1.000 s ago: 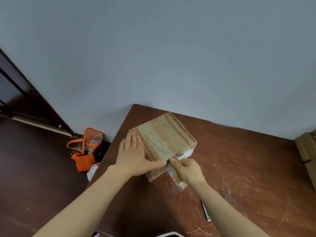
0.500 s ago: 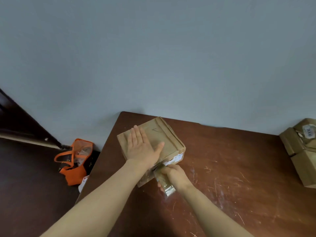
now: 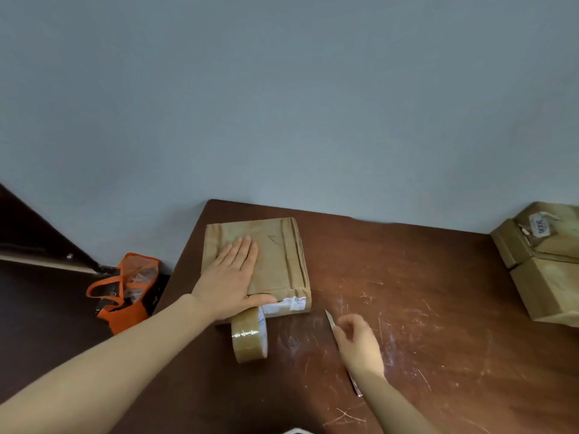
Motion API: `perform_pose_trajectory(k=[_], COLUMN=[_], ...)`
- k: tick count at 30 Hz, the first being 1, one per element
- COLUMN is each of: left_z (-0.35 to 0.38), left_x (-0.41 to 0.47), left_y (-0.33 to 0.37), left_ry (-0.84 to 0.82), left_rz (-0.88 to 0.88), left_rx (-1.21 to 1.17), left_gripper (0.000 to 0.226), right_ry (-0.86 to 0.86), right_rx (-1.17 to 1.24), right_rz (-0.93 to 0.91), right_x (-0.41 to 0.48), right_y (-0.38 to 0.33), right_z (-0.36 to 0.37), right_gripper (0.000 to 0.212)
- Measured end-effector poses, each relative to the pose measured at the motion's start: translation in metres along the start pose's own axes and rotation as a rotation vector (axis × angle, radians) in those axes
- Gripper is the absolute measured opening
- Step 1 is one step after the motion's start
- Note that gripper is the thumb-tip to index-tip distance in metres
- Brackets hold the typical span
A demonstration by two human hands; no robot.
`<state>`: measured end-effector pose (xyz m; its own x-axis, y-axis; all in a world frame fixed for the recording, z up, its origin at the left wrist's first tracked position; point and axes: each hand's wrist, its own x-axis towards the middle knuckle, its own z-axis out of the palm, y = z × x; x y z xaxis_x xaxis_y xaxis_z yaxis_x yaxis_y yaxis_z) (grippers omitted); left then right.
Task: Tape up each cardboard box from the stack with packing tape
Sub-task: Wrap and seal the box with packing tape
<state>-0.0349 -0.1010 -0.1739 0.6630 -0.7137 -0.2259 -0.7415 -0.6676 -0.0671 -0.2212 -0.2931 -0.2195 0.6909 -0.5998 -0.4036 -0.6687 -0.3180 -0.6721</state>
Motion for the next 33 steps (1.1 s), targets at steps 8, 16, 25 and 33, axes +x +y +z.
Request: perform_pose_trajectory(k=[8,16,25,33], left_z=[0.005,0.023,0.020,0.018], left_x=[-0.029,-0.084,-0.063,-0.063], left_y=[0.023,0.066,0.075,0.070], left_ry=[0.316,0.376,0.315,0.408], left_rz=[-0.129,-0.965,-1.091,-1.080], left_rx=[-0.125,-1.463,-1.882,-1.820], left_gripper=[0.096,0.035,0.009,0.017], right_ry=[-0.080,-0.059,-0.400,-0.342], right_rx=[-0.449,0.107,0.068,-0.792], right_rz=[0.069,0.193,-0.475,-0.801], right_x=[0.009,0.012,-0.018,-0.015], right_y=[0.046,0.032,-0.070,-0.132], right_z=[0.003,-0.023,-0.047,-0.019], right_gripper=[0.038,0.024,0.020,0.028])
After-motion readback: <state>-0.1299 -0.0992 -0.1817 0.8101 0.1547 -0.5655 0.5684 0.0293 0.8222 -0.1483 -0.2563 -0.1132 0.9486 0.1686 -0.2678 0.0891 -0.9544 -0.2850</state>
